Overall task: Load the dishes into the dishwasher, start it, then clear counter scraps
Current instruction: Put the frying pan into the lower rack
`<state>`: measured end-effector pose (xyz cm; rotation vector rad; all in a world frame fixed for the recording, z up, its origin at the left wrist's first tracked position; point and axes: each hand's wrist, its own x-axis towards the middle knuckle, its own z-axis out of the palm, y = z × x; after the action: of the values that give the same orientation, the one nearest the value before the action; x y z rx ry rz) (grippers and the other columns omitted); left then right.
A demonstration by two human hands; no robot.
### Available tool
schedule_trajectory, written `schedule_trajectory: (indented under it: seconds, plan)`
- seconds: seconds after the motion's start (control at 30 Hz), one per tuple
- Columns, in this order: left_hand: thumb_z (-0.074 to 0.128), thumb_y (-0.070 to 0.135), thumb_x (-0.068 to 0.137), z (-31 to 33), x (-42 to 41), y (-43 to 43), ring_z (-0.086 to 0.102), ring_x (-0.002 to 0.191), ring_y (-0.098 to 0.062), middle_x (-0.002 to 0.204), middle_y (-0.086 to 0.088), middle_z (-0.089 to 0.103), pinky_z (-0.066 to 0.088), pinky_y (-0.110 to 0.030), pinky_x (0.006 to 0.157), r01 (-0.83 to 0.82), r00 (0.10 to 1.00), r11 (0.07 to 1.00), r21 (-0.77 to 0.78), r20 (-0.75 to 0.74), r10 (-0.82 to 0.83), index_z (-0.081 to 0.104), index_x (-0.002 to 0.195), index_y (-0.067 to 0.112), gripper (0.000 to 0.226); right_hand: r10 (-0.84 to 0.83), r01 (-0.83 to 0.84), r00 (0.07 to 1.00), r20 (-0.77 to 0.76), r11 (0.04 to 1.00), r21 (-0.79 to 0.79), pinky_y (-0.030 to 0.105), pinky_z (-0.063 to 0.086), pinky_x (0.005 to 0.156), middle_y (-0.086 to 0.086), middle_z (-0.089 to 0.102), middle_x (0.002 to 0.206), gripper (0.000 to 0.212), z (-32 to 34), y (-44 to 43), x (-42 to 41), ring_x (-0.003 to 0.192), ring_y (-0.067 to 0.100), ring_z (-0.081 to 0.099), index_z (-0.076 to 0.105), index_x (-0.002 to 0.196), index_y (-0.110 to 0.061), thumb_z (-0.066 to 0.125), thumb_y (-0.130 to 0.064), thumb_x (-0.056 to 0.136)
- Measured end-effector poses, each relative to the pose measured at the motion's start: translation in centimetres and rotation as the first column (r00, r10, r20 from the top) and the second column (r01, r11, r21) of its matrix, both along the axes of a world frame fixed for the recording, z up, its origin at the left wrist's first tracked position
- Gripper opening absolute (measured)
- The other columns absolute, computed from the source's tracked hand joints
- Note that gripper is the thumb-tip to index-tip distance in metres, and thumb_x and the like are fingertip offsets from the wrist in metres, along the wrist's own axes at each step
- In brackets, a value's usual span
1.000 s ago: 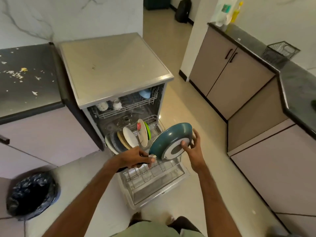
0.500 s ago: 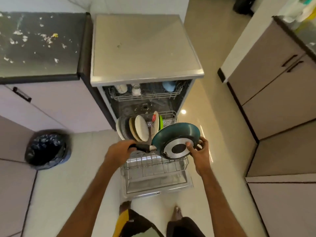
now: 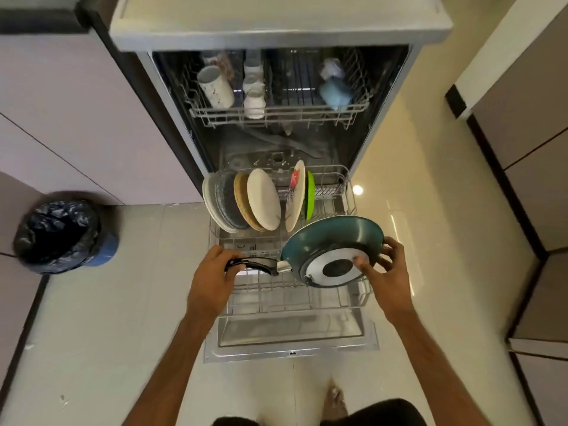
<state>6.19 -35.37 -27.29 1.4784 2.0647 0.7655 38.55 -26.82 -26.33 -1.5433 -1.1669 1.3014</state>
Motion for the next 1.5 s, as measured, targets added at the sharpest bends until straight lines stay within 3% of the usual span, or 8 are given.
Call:
schedule_trajectory:
  seconds: [0.4,0.53,0.67,0.83,1.07,1.17,1.4,1.5]
  plan:
    - [0.072,0.016,0.088,-22.8,-0.8,-2.3,0.060,0.082,-0.012,0.098,0.011,0.059,0.051,-0.033,0.070,-0.036,0.995,0.986,0.164,-0.087,0.051,0.073,0.104,0.022,0.016,0.132,-0.133,0.991,0.019,0.981,0.144,0.012,0.053,0.073,-0.009,0.058,0.114,0.068,-22.7,-0.3,-1.0,0.091,-0.009,0.064,0.042,0.133,-0.017,0.078,-0.005,0.076]
    - [0.074,0.016,0.087,-26.8,-0.8,-3.3,0.061,0.081,-0.012,0.095,0.014,0.057,0.054,-0.037,0.070,0.020,0.988,0.980,0.197,-0.156,0.011,0.072,0.101,0.023,0.016,0.327,-0.341,0.940,0.098,0.911,0.232,0.011,0.051,0.078,-0.012,0.059,0.117,0.069,-25.8,0.6,-0.1,0.099,-0.008,0.062,0.043,0.123,-0.037,0.081,-0.014,0.071]
    - [0.077,0.019,0.084,-27.7,-1.3,-3.2,0.059,0.082,-0.008,0.092,0.015,0.060,0.044,-0.021,0.071,0.057,0.972,0.980,0.190,-0.236,-0.011,0.075,0.101,0.025,0.018,0.392,-0.397,0.915,0.092,0.840,0.371,0.017,0.055,0.081,-0.015,0.067,0.112,0.063,-26.8,1.4,0.6,0.103,0.005,0.066,0.049,0.125,-0.038,0.080,-0.048,0.071]
    - [0.074,0.032,0.085,-29.1,-1.1,-3.8,0.057,0.082,-0.006,0.091,0.020,0.059,0.047,-0.026,0.066,0.156,0.908,0.982,0.110,-0.406,-0.099,0.074,0.102,0.034,0.017,0.493,-0.506,0.858,0.145,0.760,0.408,0.020,0.057,0.079,-0.003,0.068,0.109,0.057,-29.9,1.5,2.2,0.101,0.013,0.068,0.051,0.122,-0.030,0.071,-0.012,0.073]
    - [0.059,0.031,0.097,-28.5,-1.5,-4.0,0.059,0.089,-0.009,0.095,0.018,0.060,0.049,-0.031,0.071,0.107,0.920,0.984,0.140,-0.390,-0.045,0.072,0.099,0.030,0.013,0.657,-0.716,0.698,0.285,0.624,0.314,0.045,0.055,0.085,-0.005,0.057,0.109,0.047,-30.5,1.5,1.2,0.103,0.026,0.060,0.047,0.122,-0.027,0.074,-0.034,0.085]
    - [0.051,0.023,0.101,-28.7,-1.6,-4.4,0.056,0.099,-0.009,0.111,0.013,0.061,0.049,-0.030,0.077,-0.003,0.928,0.956,0.293,-0.356,0.111,0.066,0.112,0.027,0.018,0.649,-0.723,0.691,0.319,0.615,0.316,0.031,0.055,0.076,-0.018,0.054,0.100,0.038,-30.5,0.9,-0.2,0.096,0.017,0.058,0.045,0.112,-0.035,0.068,-0.045,0.084]
    - [0.043,0.018,0.104,-29.5,-0.8,-3.8,0.054,0.120,-0.015,0.136,0.002,0.058,0.044,-0.031,0.099,-0.049,0.919,0.929,0.368,-0.347,0.185,0.057,0.135,0.018,0.033,0.595,-0.699,0.714,0.370,0.637,0.324,0.051,0.056,0.080,-0.010,0.058,0.100,0.065,-30.8,1.1,-0.5,0.095,0.022,0.062,0.046,0.119,-0.029,0.067,-0.069,0.072]
    - [0.041,0.020,0.105,-29.7,0.0,-3.5,0.052,0.126,-0.015,0.139,0.000,0.057,0.044,-0.035,0.107,-0.025,0.924,0.918,0.396,-0.341,0.172,0.054,0.138,0.016,0.036,0.554,-0.671,0.739,0.383,0.654,0.350,0.034,0.059,0.075,-0.013,0.061,0.104,0.055,-30.4,0.7,-0.2,0.095,0.012,0.065,0.047,0.120,-0.036,0.070,-0.063,0.078]
